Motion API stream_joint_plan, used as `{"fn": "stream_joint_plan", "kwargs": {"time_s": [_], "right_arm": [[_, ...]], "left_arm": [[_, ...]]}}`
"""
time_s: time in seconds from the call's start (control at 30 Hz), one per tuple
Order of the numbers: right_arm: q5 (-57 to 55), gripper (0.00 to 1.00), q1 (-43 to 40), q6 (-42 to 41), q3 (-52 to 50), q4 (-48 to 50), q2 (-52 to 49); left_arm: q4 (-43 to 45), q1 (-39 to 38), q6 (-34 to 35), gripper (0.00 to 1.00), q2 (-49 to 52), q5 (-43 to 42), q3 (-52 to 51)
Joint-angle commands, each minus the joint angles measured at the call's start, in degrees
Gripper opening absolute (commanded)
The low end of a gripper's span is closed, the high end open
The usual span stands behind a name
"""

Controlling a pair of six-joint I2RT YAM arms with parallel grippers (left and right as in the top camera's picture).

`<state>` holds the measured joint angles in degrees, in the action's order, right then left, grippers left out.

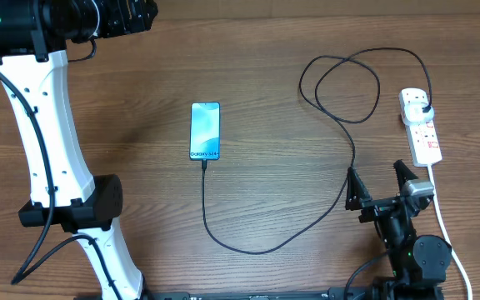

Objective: Plug charger to phone and switch on socket

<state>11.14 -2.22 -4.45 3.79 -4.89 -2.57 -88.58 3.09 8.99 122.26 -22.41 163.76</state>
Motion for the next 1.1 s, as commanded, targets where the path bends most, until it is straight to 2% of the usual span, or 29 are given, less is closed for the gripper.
{"fn": "stream_joint_plan", "kwargs": {"time_s": [0.0, 1.07], "right_arm": [[-0.8, 1.00, 0.4, 0.2, -1.3, 0.3, 0.6], [-0.4, 1.00, 0.4, 0.0, -3.3, 1.2, 2.4]], "left_arm": [[0.1, -0.2, 0.0, 1.00, -0.4, 0.2, 0.0], [0.1, -0.2, 0.0, 1.00, -0.4, 0.2, 0.0]]}}
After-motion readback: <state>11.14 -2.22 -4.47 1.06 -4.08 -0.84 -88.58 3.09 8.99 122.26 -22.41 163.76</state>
